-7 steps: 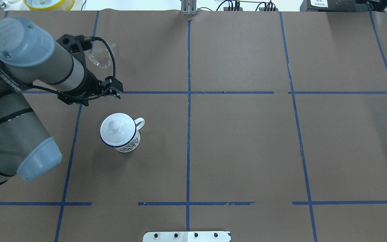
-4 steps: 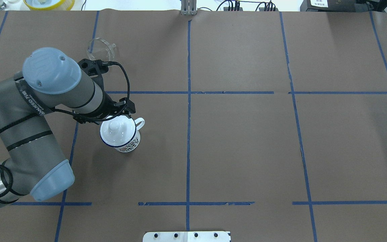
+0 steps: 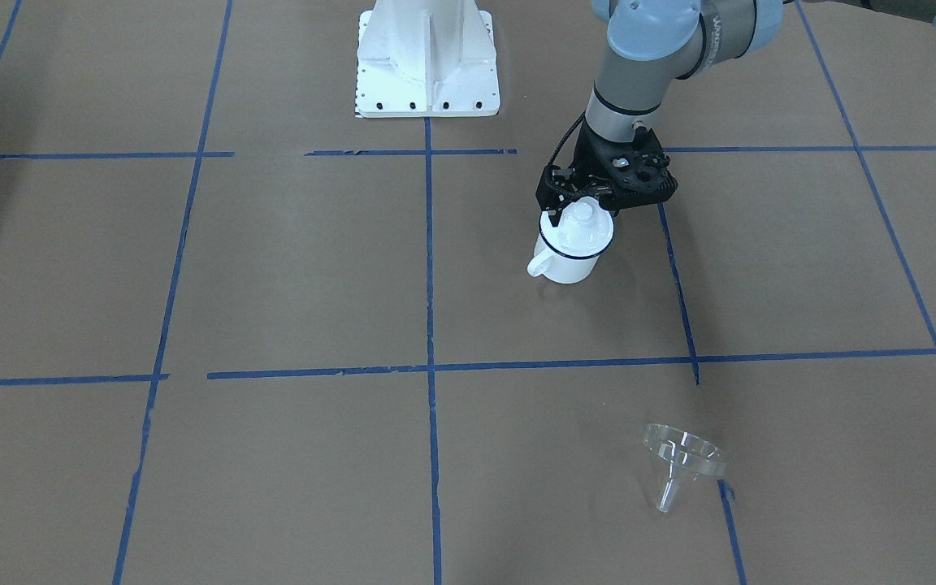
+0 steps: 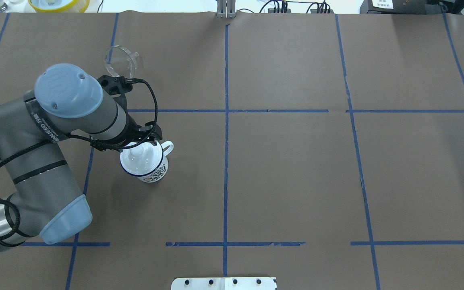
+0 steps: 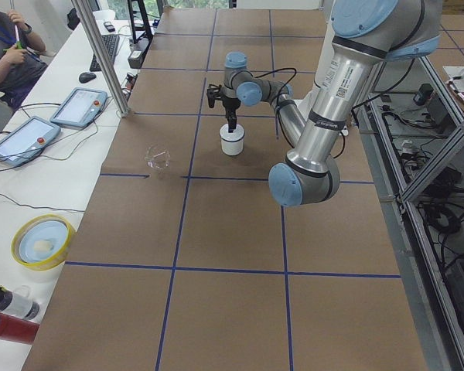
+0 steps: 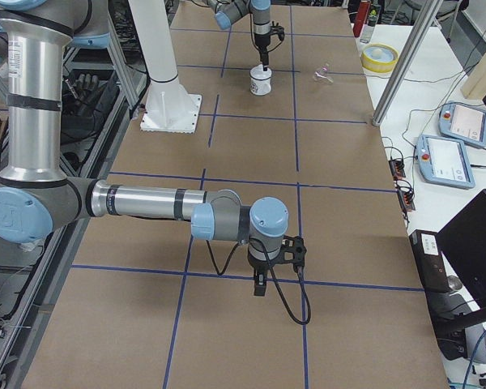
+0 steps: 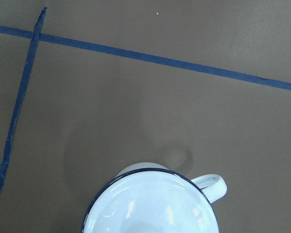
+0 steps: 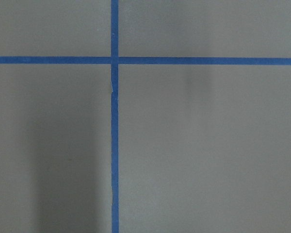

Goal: Place funnel on cup
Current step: 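Move the left gripper over the white lid on the mug, then lower the left gripper and grasp the white lid's knob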

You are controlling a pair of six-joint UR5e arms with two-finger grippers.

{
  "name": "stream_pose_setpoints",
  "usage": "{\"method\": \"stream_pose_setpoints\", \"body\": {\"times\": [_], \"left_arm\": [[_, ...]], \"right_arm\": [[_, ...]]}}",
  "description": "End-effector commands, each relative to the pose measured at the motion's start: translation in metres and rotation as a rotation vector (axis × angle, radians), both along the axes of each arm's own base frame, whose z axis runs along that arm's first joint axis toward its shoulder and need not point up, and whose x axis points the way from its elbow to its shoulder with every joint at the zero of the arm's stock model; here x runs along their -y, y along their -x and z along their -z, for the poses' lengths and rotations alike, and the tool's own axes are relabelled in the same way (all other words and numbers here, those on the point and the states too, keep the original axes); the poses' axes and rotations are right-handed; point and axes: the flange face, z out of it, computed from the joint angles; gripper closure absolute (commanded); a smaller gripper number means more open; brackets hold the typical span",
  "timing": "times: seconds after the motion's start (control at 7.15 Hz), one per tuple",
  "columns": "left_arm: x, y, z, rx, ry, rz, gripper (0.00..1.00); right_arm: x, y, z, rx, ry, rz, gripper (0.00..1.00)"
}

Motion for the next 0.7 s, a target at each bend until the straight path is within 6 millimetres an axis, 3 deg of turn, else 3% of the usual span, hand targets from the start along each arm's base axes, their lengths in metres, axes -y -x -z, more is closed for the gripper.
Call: {"method": "stream_pose_setpoints", "body": {"times": [0.0, 0.42, 0.56], "left_arm": [[-0.0040, -0.0035, -0.0013, 0.010, 0.007, -0.009, 0.13], [-0.0059, -0.0011, 0.0037, 0.001, 0.002, -0.010, 0.17], [-0.0060, -0.0010, 0.0028, 0.002, 0.003, -0.010, 0.41]], "right_arm": [[0.0000, 0.0000, 0.0000, 0.000, 0.000, 0.000, 0.00], [0.0000, 0.0000, 0.0000, 0.000, 0.000, 0.000, 0.00], [0.0000, 0.0000, 0.0000, 0.000, 0.000, 0.000, 0.00]]}}
